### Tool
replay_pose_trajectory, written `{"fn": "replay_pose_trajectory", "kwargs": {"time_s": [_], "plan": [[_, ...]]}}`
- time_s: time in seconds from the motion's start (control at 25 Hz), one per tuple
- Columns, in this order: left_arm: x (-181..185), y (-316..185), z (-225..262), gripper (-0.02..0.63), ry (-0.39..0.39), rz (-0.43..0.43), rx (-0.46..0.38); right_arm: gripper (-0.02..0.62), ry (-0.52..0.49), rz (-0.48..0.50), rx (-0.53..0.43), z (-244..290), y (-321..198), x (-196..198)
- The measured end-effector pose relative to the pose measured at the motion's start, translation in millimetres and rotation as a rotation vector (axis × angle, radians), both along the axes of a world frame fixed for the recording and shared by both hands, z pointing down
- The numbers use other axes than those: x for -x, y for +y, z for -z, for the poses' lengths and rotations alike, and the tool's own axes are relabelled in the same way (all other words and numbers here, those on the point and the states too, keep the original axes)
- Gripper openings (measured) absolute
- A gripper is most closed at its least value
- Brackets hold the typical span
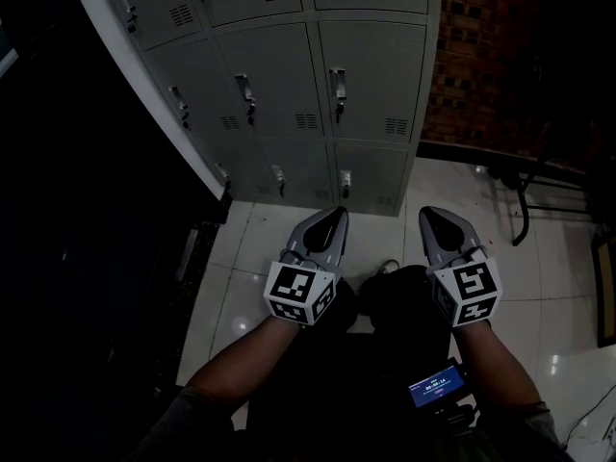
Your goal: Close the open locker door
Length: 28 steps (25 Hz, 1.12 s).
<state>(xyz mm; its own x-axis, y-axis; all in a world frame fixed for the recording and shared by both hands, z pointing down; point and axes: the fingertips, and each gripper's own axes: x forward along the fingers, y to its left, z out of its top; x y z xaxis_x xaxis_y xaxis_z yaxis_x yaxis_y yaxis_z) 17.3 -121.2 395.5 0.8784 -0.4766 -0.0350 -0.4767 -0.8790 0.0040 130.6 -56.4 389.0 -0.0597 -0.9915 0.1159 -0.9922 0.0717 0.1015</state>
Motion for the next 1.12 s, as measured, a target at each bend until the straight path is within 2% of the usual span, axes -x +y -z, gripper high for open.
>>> {"fn": "replay_pose_trajectory", "kwargs": {"time_s": [0.24, 0.52, 1.12], "plan": [[-3, -5, 3, 0.0, -0.026, 0.009, -0.05, 0.003, 0.0, 0.002, 0.009, -4, -1, 1], [-15, -5, 15, 0.0, -0.076, -0.004, -0.207, 0.003, -0.005, 0.002, 0.008, -7, -3, -3], [-20, -3, 14, 0.0, -0.061, -0.014, -0.176, 0.003, -0.008, 0.002, 0.013, -8, 0, -1]]}}
